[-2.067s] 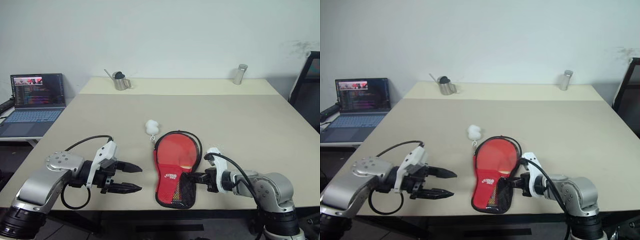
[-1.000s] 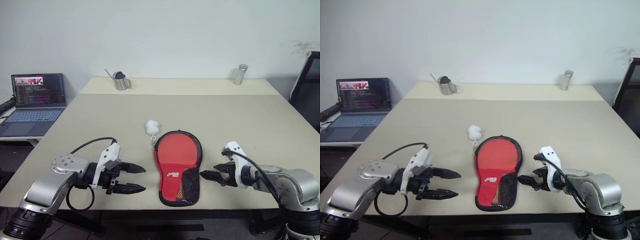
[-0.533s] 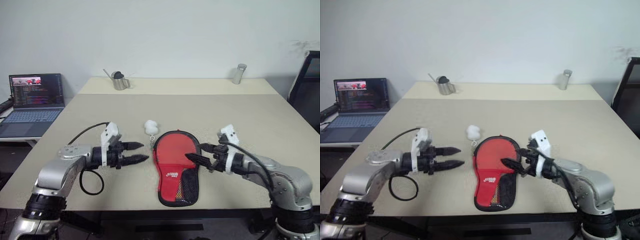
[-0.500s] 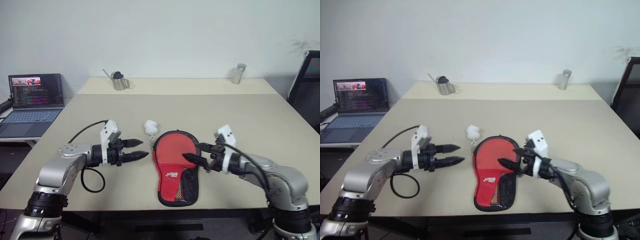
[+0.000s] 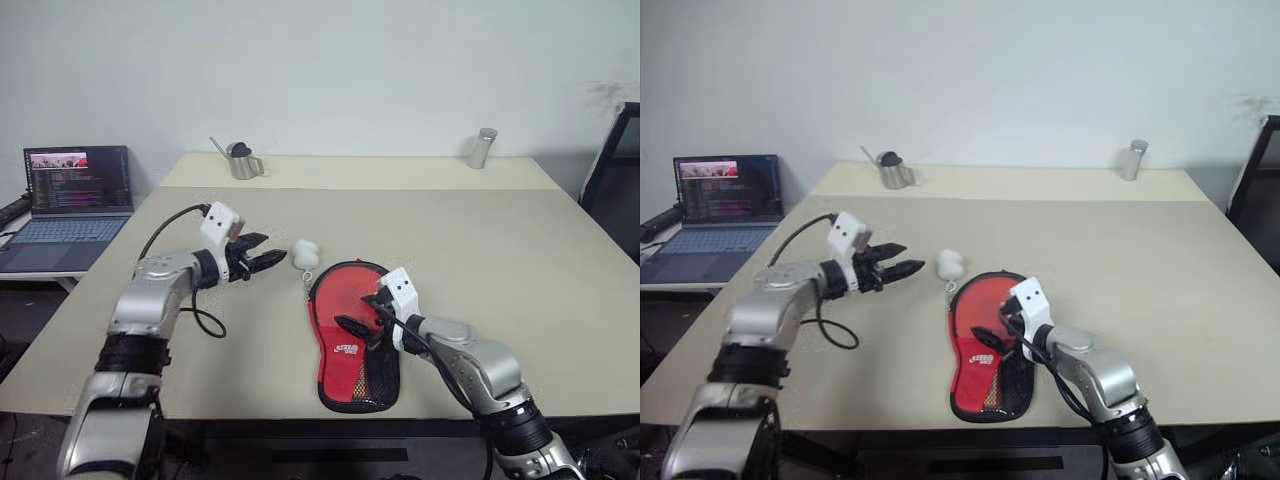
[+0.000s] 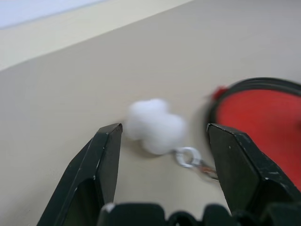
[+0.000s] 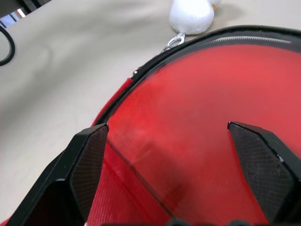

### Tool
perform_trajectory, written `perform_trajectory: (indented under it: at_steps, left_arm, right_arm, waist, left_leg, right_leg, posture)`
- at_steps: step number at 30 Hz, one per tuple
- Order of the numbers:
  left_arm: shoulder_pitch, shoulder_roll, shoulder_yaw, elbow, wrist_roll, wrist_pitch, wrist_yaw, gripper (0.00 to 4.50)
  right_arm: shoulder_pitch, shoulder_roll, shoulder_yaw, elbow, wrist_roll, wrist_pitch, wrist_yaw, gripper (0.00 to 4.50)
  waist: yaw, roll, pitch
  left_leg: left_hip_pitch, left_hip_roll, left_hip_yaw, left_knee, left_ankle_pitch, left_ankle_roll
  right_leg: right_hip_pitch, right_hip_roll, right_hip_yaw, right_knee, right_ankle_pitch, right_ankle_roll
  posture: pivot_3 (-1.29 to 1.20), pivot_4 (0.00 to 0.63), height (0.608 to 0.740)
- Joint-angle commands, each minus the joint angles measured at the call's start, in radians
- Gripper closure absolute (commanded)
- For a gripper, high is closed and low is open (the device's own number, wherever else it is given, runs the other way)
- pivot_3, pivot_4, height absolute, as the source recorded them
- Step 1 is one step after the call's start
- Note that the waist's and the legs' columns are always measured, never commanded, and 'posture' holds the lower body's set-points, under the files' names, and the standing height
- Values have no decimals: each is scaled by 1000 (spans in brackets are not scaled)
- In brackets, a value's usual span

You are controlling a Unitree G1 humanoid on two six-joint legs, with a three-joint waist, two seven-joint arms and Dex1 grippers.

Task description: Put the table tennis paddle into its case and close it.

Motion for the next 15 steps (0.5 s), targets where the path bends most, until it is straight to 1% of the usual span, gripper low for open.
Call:
perform_trajectory:
  at_steps: [1, 2, 3, 5, 7, 8, 12, 15]
  left_arm:
    - [-97, -61, 12, 125, 14, -50, 28, 1355]
    - [-128, -84, 16, 180, 14, -55, 32, 1355]
    - [-155, -102, 13, 233, 22, -73, 35, 1185]
    - [-212, -134, 3, 352, 53, -120, 53, 784]
    - [-260, -158, -3, 449, 80, -169, 67, 185]
    - [-289, -172, -8, 509, 100, -196, 88, 18]
    - [-358, -202, -8, 657, 151, -266, 151, 18]
    - [-393, -234, -8, 737, 179, -267, 168, 18]
  right_arm:
    - [-14, 12, -3, -11, -11, -31, 5, 38]
    - [-14, 16, -4, -8, -14, -33, 4, 38]
    - [-15, 19, -3, -5, -16, -34, 3, 5]
    - [-16, 27, -1, -2, -19, -36, 3, 0]
    - [-16, 35, 1, -2, -24, -36, 4, 0]
    - [-17, 38, 1, -1, -27, -37, 5, 0]
    - [-17, 48, 0, 1, -36, -37, 4, 0]
    - [-16, 56, -2, 0, -43, -37, 1, 0]
  waist:
    - [-1, 0, 0]
    - [-1, 0, 0]
    - [0, 0, 0]
    - [0, 0, 0]
    - [-2, 0, 0]
    - [-4, 0, 0]
    - [-6, 0, 0]
    - [-4, 0, 0]
  left_leg:
    - [0, 0, 0, 0, 0, 0]
    - [0, 0, 0, 0, 0, 0]
    - [0, 0, 0, 0, 0, 0]
    - [0, 0, 0, 0, 0, 0]
    - [0, 0, 0, 0, 0, 0]
    - [0, 0, 0, 0, 0, 0]
    - [0, 0, 1, 0, 0, 0]
    - [-1, 0, 1, 0, 0, 0]
  right_leg:
    - [0, 0, 0, 0, 0, 0]
    - [0, 0, 0, 0, 0, 0]
    - [0, 0, 0, 0, 0, 0]
    - [0, 0, 0, 0, 0, 0]
    - [0, 0, 0, 0, 0, 0]
    - [0, 0, 0, 0, 0, 0]
    - [-1, 0, 0, 0, 0, 0]
    - [-1, 0, 0, 0, 0, 0]
  posture:
    - [0, 150, 740]
    - [0, 150, 740]
    - [0, 150, 740]
    - [0, 150, 740]
    - [0, 150, 740]
    - [0, 150, 740]
    - [0, 150, 740]
    - [0, 150, 740]
